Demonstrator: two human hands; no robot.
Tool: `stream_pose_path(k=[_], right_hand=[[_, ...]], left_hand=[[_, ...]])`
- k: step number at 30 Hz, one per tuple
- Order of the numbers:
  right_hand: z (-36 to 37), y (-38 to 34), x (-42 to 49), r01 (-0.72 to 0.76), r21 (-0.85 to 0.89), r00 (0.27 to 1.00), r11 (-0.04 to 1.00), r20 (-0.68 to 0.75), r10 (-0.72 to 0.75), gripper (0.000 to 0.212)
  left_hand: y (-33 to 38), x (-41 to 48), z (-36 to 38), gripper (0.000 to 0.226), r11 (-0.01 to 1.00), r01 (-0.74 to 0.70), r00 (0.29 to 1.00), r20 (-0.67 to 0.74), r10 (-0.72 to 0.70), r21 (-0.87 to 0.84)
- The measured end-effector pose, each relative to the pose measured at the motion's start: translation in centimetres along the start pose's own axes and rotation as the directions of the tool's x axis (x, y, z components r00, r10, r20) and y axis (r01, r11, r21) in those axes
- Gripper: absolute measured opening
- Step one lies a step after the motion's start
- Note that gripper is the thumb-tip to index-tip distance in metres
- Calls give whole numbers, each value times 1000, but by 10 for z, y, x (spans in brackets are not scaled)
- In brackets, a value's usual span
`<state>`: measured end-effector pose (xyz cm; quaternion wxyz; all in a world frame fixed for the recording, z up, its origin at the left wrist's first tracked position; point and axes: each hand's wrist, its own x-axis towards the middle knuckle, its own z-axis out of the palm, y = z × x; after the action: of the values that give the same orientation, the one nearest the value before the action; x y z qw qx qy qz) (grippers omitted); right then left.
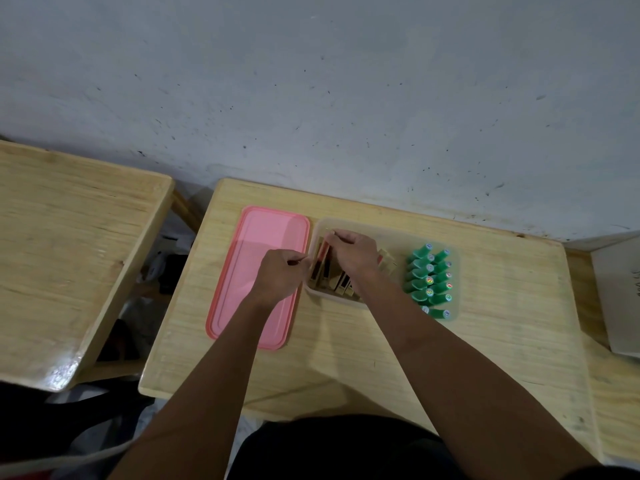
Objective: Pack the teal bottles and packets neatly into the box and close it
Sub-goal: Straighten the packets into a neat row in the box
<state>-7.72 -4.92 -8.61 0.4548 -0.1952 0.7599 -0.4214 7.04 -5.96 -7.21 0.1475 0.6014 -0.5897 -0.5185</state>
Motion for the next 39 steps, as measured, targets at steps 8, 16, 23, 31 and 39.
stream_pose_path(k=[8,16,23,31,39], right_hand=[[8,5,0,152,-164,988,975,-11,-156,18],[-13,11,-12,253,-461,965,851,58,-255,29],[-13,16,-8,250,-525,964,813,213,-158,38],[-17,14,-3,232,-579,957,782,279,-77,19],[-12,9,2,236,-626,953,743,297,-52,29]], left_hand=[[0,0,-1,25,1000,-6,1000,-4,6,-5],[1,0,0,28,1000,-8,1000,-14,9,26],[1,0,0,29,1000,-7,1000,-20,7,9],[1,0,0,28,1000,-14,1000,-15,14,23],[1,-1,-1,28,999,-28,999,-19,28,38]])
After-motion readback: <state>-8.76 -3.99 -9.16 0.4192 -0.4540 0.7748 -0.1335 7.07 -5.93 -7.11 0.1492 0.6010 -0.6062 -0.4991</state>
